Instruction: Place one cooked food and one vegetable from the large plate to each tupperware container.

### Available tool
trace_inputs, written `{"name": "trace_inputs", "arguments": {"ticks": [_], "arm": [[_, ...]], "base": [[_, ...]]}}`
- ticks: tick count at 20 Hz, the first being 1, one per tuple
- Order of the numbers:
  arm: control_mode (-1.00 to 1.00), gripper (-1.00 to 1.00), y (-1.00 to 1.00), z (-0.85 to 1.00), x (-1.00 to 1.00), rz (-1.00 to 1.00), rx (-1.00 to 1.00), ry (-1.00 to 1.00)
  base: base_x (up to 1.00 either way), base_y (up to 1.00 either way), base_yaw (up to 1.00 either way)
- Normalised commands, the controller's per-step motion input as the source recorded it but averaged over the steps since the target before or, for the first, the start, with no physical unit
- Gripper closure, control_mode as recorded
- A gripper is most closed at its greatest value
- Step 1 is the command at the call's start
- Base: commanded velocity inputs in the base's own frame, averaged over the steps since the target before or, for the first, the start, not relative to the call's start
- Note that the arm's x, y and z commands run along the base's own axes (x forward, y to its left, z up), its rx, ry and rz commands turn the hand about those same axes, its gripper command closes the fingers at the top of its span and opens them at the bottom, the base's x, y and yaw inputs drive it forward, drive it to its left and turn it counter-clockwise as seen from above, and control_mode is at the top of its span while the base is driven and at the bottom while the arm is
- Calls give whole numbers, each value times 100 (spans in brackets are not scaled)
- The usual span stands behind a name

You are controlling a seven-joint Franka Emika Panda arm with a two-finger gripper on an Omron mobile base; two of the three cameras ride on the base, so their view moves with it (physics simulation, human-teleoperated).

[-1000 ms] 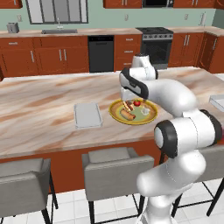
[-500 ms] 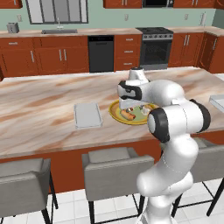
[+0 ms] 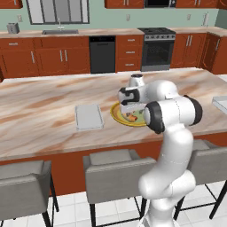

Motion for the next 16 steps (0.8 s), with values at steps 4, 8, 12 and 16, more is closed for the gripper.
{"name": "trace_inputs", "arguments": {"ticks": [4, 8, 12, 16], "arm": [[-100, -100, 0, -37, 42, 2, 0, 0], [-100, -100, 0, -29, 41, 1, 0, 0], [-100, -100, 0, -30, 36, 0, 0, 0], [-100, -100, 0, -23, 24, 2, 0, 0]], "base": [[0, 0, 0], [0, 0, 0], [0, 0, 0], [0, 0, 0]]}}
